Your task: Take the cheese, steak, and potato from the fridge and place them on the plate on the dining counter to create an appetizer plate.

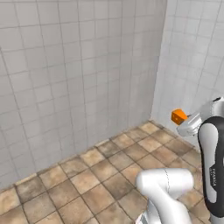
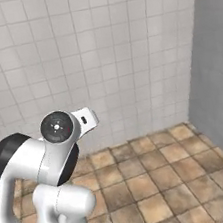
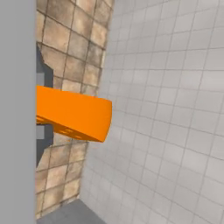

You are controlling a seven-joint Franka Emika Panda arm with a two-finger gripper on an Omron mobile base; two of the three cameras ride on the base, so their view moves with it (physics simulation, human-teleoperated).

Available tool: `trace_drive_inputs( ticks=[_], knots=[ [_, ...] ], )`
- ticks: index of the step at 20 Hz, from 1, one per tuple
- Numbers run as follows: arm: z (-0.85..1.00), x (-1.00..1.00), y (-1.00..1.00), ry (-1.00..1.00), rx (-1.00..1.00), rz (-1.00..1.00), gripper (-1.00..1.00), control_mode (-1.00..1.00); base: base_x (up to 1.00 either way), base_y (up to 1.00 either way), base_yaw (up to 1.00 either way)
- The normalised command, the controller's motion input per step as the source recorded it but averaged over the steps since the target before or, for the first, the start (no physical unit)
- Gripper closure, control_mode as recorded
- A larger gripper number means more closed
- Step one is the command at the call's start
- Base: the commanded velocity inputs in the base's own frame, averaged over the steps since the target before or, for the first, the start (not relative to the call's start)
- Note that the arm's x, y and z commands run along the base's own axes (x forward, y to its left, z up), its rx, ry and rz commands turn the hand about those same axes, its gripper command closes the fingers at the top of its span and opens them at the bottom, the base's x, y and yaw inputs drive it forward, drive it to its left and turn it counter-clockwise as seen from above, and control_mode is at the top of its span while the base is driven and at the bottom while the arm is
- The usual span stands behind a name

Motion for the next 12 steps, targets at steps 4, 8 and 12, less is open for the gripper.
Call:
trace_drive_inputs(
  ticks=[4,8,12],
  knots=[
    [0.00,0.00,0.00,0.00,0.00,0.00,1.00,1.00,0.19,0.40,0.62],
    [0.00,0.00,0.00,0.00,0.00,0.00,1.00,1.00,0.28,0.44,0.62],
    [0.00,0.00,0.00,0.00,0.00,0.00,1.00,1.00,0.33,0.43,0.65]
  ],
)
